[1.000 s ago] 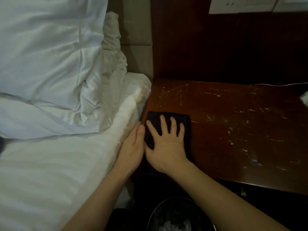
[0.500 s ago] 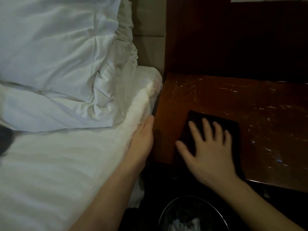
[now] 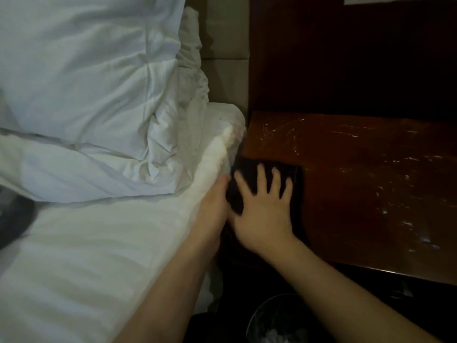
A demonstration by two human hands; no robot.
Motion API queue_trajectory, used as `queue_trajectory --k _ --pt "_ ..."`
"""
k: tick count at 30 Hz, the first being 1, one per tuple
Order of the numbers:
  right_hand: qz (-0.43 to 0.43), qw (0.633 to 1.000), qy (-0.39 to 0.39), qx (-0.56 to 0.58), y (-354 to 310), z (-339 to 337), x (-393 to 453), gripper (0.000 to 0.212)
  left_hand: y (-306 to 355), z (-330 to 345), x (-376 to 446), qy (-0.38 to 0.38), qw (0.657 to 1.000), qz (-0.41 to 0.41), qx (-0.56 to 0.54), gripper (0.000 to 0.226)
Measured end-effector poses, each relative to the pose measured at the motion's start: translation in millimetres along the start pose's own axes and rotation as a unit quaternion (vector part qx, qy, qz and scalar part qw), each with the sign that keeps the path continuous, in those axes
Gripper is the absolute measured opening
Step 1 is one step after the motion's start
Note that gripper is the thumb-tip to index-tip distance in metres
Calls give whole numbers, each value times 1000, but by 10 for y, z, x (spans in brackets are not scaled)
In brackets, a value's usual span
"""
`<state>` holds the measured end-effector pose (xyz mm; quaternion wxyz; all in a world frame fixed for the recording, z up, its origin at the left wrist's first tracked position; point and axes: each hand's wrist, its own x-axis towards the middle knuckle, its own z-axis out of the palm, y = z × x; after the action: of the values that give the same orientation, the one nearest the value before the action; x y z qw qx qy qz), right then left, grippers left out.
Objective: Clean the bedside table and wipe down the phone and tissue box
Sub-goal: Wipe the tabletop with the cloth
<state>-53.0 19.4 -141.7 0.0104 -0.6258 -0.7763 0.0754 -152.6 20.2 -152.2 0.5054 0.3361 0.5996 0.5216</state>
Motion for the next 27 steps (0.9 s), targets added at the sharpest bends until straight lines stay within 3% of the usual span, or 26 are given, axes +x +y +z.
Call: queue_trajectory --k 4,8,12,15,20,23,27 --pt "-28 999 -22 -2 -24 -19 -351 80 -23 -37 21 -7 1000 1 20 30" --pt "-27 1000 3 16 79 -24 94 67 26 -3 26 2 1000 23 10 26" --pt "-2 999 20 39 382 -83 560 65 33 -21 -28 -26 998 27 50 41" --pt "39 998 40 18 910 -139 575 67 56 -35 -91 -60 989 17 135 53" --pt "164 985 48 -4 1722 -261 335 72 130 -10 -227 -24 971 50 232 49" --pt "163 985 57 3 1554 -231 177 71 123 84 -141 -25 971 42 236 53" --pt "81 995 54 13 1027 -141 37 69 225 293 214 -44 976 36 212 65"
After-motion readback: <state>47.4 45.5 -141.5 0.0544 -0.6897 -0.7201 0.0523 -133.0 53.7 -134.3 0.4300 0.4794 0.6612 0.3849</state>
